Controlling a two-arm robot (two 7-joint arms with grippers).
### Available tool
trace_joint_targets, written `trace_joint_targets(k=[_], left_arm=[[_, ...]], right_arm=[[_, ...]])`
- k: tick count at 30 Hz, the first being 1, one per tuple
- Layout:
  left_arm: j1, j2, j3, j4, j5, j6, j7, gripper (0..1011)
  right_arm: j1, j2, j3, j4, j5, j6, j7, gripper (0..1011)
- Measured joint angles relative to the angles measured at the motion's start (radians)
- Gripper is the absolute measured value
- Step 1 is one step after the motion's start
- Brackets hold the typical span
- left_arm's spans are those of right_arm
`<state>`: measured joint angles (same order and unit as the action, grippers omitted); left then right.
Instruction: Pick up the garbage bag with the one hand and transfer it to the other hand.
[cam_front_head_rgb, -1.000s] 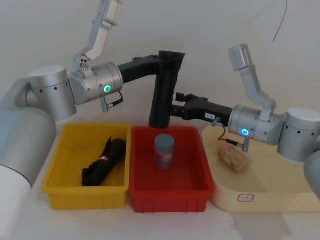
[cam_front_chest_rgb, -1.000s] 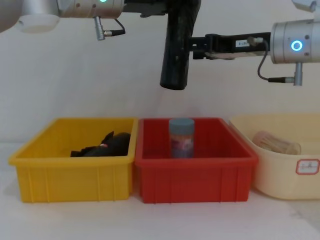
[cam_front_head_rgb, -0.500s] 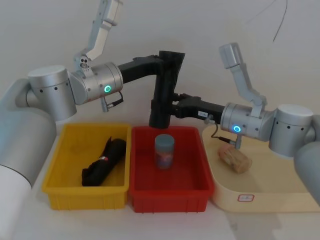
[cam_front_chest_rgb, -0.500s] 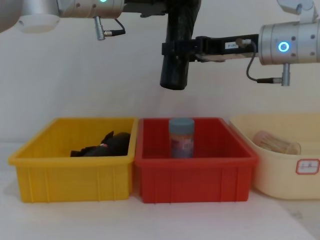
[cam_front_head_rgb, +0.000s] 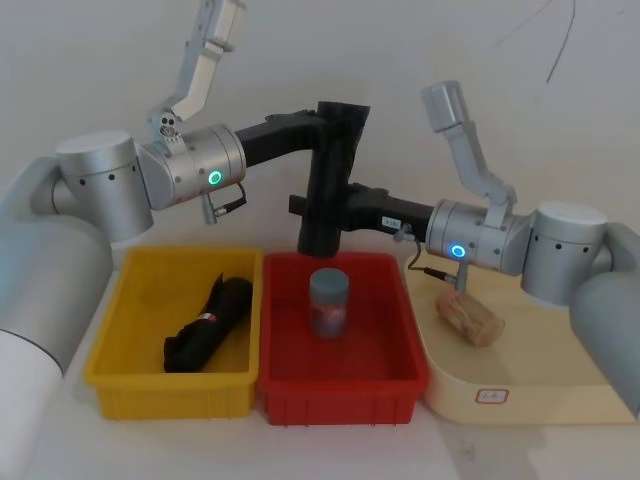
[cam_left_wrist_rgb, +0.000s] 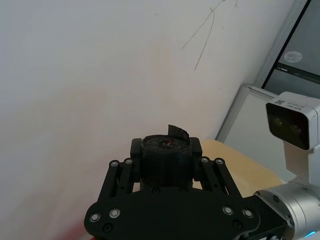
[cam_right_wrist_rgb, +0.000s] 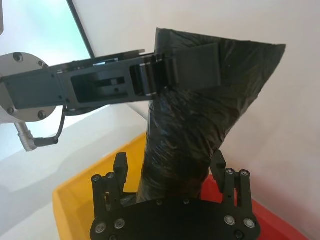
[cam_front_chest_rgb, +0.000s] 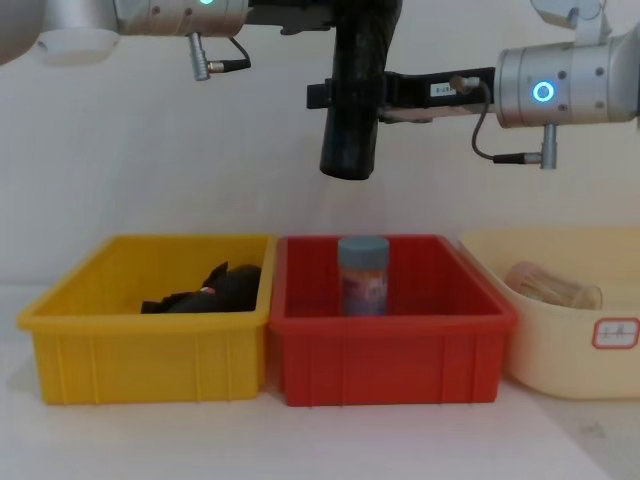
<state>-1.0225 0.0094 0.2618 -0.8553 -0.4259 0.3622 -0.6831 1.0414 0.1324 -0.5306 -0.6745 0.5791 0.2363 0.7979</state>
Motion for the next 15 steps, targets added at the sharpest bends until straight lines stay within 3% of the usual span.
trace_joint_targets(k=[6,15], left_arm=[[0.0,0.0,0.0,0.0,0.0,0.0,0.0,540],[0.0,0.0,0.0,0.0,0.0,0.0,0.0,539]], right_arm=[[0.009,-0.008,-0.003,0.015,-0.001,-0.006,0.001,987],[0.016,-0.014,-0.005,0.028,-0.002,-0.01,0.002,792]])
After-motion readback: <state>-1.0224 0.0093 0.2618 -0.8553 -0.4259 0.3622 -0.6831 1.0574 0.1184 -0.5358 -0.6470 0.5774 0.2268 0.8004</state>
